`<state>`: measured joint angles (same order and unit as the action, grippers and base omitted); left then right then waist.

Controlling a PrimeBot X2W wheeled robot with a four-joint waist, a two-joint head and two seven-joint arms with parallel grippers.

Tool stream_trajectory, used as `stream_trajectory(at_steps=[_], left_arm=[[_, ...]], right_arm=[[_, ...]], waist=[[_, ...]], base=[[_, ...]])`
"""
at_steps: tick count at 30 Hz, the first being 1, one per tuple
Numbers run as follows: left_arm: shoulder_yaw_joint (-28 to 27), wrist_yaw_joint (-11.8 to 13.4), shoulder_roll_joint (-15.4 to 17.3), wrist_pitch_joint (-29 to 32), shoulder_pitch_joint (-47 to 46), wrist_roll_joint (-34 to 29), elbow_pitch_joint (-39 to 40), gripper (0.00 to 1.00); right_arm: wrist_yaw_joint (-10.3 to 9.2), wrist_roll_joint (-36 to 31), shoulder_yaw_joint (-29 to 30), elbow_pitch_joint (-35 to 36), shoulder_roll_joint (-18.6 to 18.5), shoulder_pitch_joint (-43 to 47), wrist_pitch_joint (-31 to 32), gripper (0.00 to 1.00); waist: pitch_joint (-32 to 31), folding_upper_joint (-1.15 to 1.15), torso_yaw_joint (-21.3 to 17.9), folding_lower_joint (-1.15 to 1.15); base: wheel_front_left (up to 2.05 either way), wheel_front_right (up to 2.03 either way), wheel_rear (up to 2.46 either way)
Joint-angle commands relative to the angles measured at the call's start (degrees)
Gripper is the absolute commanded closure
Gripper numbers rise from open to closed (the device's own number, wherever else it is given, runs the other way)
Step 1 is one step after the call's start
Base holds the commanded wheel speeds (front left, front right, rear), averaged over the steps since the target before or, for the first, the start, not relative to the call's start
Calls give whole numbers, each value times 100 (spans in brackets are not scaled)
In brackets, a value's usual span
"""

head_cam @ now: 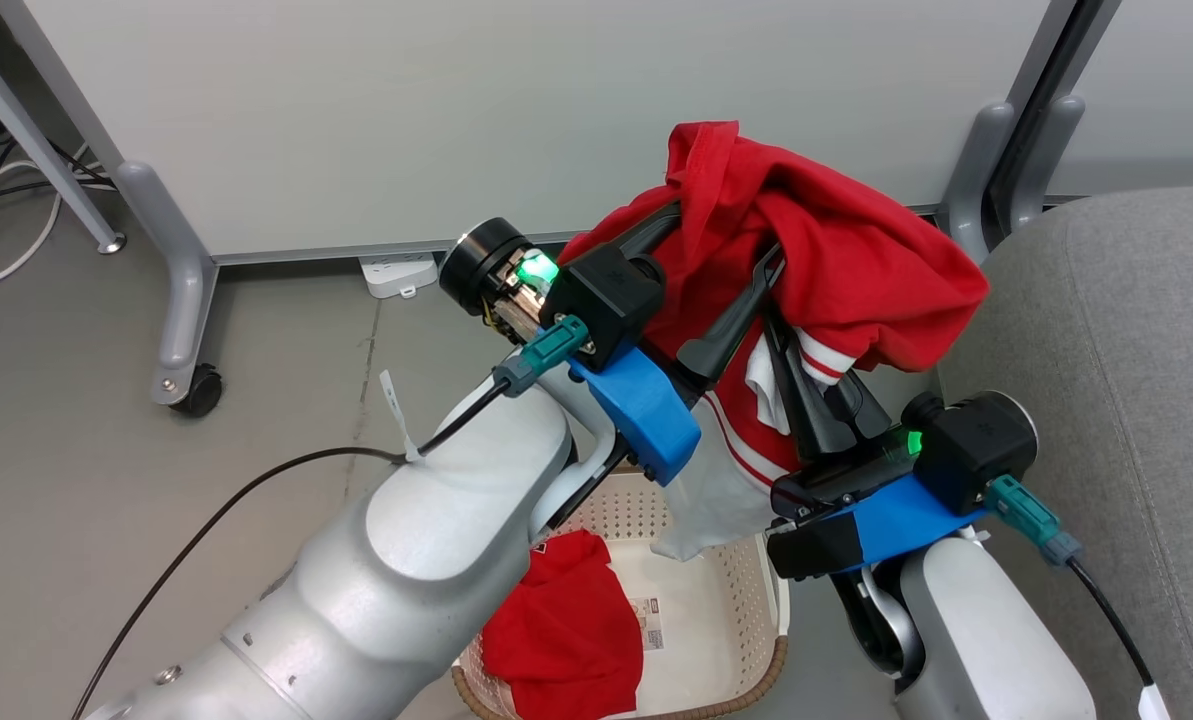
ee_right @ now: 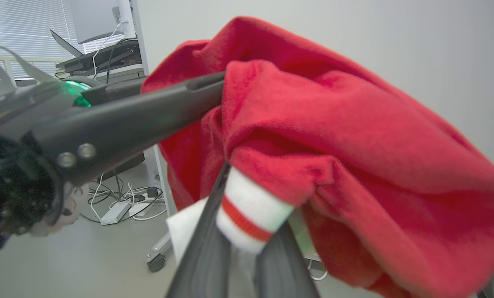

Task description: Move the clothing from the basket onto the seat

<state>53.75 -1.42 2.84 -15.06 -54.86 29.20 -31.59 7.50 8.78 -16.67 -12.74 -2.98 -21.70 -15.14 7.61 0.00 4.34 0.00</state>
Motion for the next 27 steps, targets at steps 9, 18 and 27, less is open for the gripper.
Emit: stream_trajectory(at_steps=[9, 18, 27], left_arm=[[-61, 7, 10, -18, -5, -88, -129, 0], [-56, -59, 11, -18, 97, -138, -228, 0], [124, -58, 12, -18, 0, -119, -251, 0]], right_arm=[[-2, 16, 82, 72, 16, -88, -1, 100], [-2, -38, 331, 116, 13, -6, -1, 100], [-2, -43, 729, 226, -53, -156, -1, 100]], waist=[[99, 0, -153, 0], [224, 0, -427, 0], [506, 0, -868, 0]], base=[[0, 0, 0], [0, 0, 0], [0, 0, 0]])
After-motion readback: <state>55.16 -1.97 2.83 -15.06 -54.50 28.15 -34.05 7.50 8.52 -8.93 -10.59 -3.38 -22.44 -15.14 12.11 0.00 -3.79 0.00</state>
